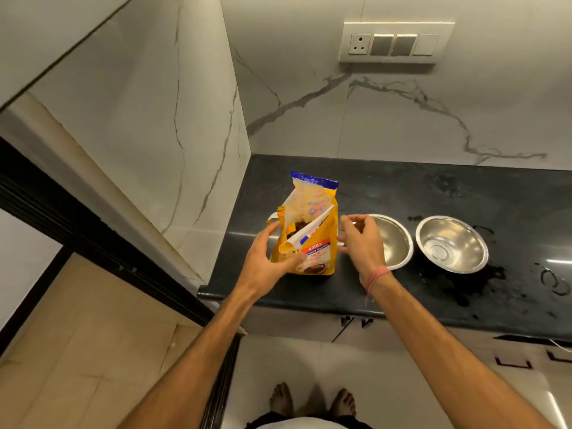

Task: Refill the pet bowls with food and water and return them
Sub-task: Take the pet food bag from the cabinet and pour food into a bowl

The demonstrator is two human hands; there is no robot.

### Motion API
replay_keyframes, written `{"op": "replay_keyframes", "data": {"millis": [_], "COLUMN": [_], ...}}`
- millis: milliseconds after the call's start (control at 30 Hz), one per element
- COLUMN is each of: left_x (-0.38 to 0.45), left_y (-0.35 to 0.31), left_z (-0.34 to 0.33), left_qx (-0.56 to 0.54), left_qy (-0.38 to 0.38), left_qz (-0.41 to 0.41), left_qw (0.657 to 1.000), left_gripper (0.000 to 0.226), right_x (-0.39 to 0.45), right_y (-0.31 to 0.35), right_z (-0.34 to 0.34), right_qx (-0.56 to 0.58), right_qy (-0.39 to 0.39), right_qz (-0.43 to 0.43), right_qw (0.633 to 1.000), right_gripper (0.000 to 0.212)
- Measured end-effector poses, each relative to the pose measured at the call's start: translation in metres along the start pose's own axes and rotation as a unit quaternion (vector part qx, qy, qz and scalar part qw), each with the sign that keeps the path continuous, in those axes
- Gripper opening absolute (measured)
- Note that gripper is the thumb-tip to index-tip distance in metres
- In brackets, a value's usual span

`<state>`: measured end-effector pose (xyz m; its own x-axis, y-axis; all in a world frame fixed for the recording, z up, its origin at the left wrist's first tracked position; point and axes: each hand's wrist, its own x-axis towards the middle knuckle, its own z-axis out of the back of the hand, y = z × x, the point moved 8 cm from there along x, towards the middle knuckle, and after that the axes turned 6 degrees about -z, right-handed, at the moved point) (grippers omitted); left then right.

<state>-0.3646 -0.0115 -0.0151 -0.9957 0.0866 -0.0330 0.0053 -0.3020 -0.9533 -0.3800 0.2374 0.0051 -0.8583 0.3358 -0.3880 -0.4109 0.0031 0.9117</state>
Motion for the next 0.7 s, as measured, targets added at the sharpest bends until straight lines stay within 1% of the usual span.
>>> {"op": "replay_keyframes", "data": {"millis": [33, 100, 133, 167, 233, 267, 300, 333, 400, 433, 467, 500, 567, 600, 667, 700], "left_x": [-0.003, -0.005, -0.004, -0.003, -0.001, -0.002, -0.003, -0.003, -0.003, -0.001, 0.002, 0.005, 0.010, 0.012, 0.014, 0.014], "left_y": [-0.016, -0.044, -0.052, -0.057, -0.058, -0.056, -0.053, -0.050, -0.043, -0.040, -0.038, -0.037, -0.032, -0.030, -0.031, -0.034], "left_z": [0.001, -0.001, -0.006, -0.011, -0.021, -0.024, -0.025, -0.025, -0.022, -0.022, -0.023, -0.024, -0.023, -0.021, -0.016, -0.015], "left_qx": [0.000, 0.024, 0.040, 0.061, 0.121, 0.145, 0.158, 0.160, 0.154, 0.162, 0.196, 0.259, 0.381, 0.401, 0.378, 0.363], "left_qy": [-0.021, -0.049, -0.042, -0.023, 0.011, 0.025, 0.034, 0.038, 0.051, 0.070, 0.095, 0.122, 0.161, 0.165, 0.149, 0.134], "left_qz": [-0.029, -0.086, -0.101, -0.106, -0.118, -0.129, -0.136, -0.136, -0.111, -0.092, -0.085, -0.091, -0.098, -0.102, -0.122, -0.139], "left_qw": [0.999, 0.995, 0.993, 0.992, 0.986, 0.981, 0.977, 0.977, 0.980, 0.980, 0.972, 0.954, 0.905, 0.895, 0.905, 0.912], "left_gripper": [0.073, 0.041, 0.031, 0.025, 0.023, 0.024, 0.025, 0.029, 0.046, 0.054, 0.057, 0.057, 0.055, 0.055, 0.051, 0.045], "right_x": [-0.003, -0.006, -0.007, -0.006, -0.005, -0.006, -0.008, -0.010, -0.013, -0.015, -0.017, -0.020, -0.024, -0.026, -0.030, -0.029], "right_y": [0.008, 0.018, 0.019, 0.017, 0.011, 0.006, 0.001, -0.003, -0.012, -0.017, -0.021, -0.025, -0.032, -0.033, -0.037, -0.039], "right_z": [-0.003, -0.014, -0.019, -0.024, -0.030, -0.033, -0.035, -0.037, -0.040, -0.042, -0.042, -0.042, -0.042, -0.042, -0.044, -0.044], "right_qx": [0.007, -0.018, -0.040, -0.057, -0.042, -0.013, 0.015, 0.040, 0.097, 0.129, 0.167, 0.204, 0.271, 0.298, 0.320, 0.311], "right_qy": [0.021, 0.064, 0.077, 0.081, 0.078, 0.079, 0.082, 0.090, 0.118, 0.133, 0.146, 0.154, 0.158, 0.160, 0.155, 0.141], "right_qz": [-0.015, -0.045, -0.056, -0.062, -0.076, -0.088, -0.096, -0.102, -0.109, -0.115, -0.121, -0.129, -0.146, -0.151, -0.157, -0.160], "right_qw": [1.000, 0.997, 0.995, 0.993, 0.993, 0.993, 0.992, 0.990, 0.982, 0.976, 0.968, 0.958, 0.938, 0.929, 0.921, 0.926], "right_gripper": [0.036, 0.053, 0.055, 0.050, 0.023, 0.010, 0.002, 0.005, 0.011, 0.015, 0.018, 0.020, 0.020, 0.020, 0.022, 0.022]}}
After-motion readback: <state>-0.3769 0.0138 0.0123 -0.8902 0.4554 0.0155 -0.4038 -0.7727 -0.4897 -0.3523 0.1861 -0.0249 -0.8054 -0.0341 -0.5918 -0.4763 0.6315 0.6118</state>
